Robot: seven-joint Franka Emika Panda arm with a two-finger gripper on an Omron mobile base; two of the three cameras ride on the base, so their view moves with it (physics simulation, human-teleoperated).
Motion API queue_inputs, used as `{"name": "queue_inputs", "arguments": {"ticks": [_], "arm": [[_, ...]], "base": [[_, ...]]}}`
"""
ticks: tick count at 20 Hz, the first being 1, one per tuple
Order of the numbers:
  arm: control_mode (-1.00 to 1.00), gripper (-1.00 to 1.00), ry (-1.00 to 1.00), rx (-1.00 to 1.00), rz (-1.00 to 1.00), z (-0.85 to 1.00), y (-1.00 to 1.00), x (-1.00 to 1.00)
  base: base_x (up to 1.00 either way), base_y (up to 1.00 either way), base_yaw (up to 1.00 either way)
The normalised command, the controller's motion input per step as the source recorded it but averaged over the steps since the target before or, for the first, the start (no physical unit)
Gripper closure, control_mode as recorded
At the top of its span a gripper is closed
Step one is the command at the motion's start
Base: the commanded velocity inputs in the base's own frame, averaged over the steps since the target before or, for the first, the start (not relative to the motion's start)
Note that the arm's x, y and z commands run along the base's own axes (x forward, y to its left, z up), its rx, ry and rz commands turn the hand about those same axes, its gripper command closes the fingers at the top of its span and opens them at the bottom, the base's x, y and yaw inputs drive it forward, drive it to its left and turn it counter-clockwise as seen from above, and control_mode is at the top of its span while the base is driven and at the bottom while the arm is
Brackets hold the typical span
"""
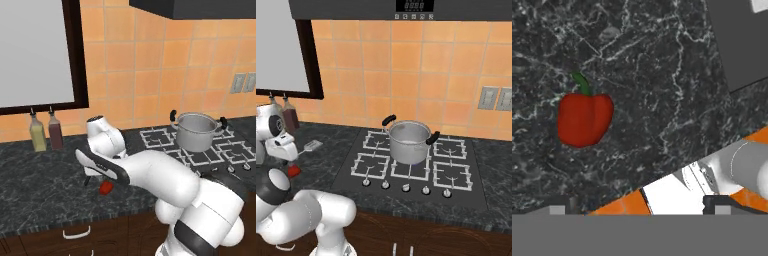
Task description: Put the carrot and bell pepper in the pot. Retrieve the spatula and lightly stir the vegetables in the pot.
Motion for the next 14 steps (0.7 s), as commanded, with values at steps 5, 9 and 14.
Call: {"name": "queue_inputs", "arguments": {"ticks": [5, 9, 14], "arm": [[-1.00, -1.00, 0.00, 0.00, -0.08, -0.61, 0.17, 0.41], [-1.00, -1.00, -0.04, 0.00, -0.04, -0.42, 0.08, 0.12], [-1.00, -1.00, -0.10, 0.00, -0.02, -0.36, 0.03, 0.03]], "base": [[0.00, 0.00, 0.00], [0.00, 0.00, 0.00], [0.00, 0.00, 0.00]]}}
